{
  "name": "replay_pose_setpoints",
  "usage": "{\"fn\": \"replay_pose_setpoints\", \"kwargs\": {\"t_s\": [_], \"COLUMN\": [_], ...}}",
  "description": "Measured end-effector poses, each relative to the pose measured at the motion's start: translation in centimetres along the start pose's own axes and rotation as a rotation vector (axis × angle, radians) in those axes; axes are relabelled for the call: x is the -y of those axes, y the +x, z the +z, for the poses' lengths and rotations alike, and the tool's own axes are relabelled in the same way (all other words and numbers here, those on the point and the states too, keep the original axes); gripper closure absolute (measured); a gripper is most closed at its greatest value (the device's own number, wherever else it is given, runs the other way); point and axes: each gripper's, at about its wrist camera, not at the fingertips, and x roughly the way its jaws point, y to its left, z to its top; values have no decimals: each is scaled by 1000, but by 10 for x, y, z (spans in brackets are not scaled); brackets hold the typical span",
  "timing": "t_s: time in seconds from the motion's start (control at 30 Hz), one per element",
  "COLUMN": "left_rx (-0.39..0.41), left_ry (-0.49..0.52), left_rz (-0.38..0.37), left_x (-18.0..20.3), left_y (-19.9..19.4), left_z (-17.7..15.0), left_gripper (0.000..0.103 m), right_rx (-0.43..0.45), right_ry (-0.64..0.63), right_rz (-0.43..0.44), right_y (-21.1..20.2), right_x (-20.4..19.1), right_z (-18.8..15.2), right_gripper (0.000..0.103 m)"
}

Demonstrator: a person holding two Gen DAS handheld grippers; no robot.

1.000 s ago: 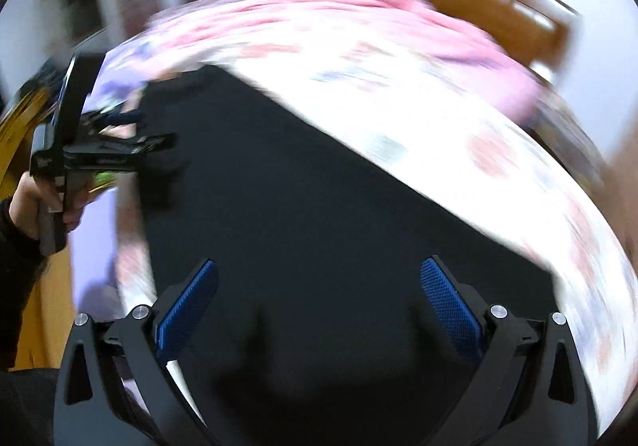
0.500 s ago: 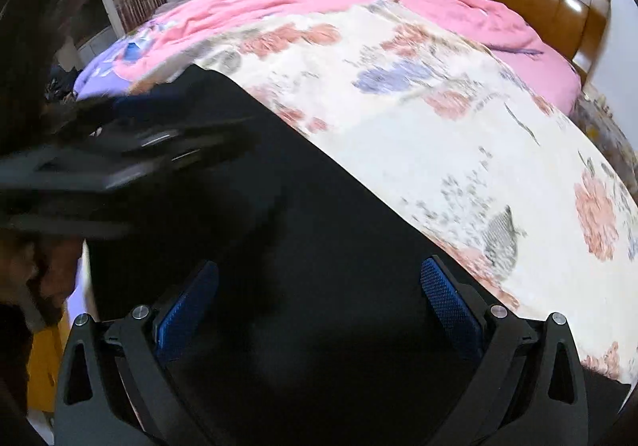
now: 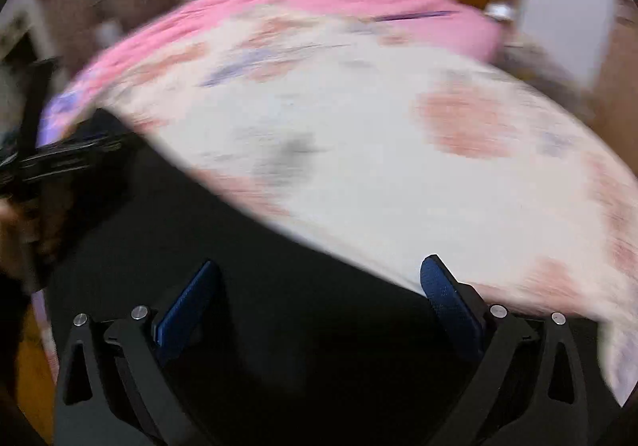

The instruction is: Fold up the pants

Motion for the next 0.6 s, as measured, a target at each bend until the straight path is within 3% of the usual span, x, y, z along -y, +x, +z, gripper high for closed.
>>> {"fn": "replay_pose_setpoints", "kwargs": {"t_s": [0.13, 0.2, 0.27, 0.4, 0.43, 0.47, 0.53, 0.6], "left_rx": [6, 6, 6, 4, 3, 3, 3, 2], "left_ry": [-15, -18, -15, -12, -14, -14, -13, -8], "left_rz": [-13, -11, -1, 7, 6, 7, 14, 20], "left_x": [-4, -4, -3, -2, -3, -3, -2, -2], "left_y": [-2, -2, -1, -1, -1, -1, -1, -1], "left_z": [0, 0, 0, 0, 0, 0, 0, 0], "left_gripper": [1, 1, 1, 1, 1, 1, 1, 1], "right_rx": [116, 106, 92, -15, -1, 12, -9, 15], "right_ry": [26, 31, 69, 140, 192, 236, 230, 241], "right_rz": [-5, -101, -141, -158, -101, -98, -246, -265], "right_y": [-38, -52, -70, -66, -67, -71, -82, -103], "right_x": [26, 39, 59, 100, 110, 121, 135, 145], "right_z": [-14, -29, -50, -86, -91, -93, -96, -105], "right_gripper": [5, 5, 5, 5, 5, 5, 5, 5]}}
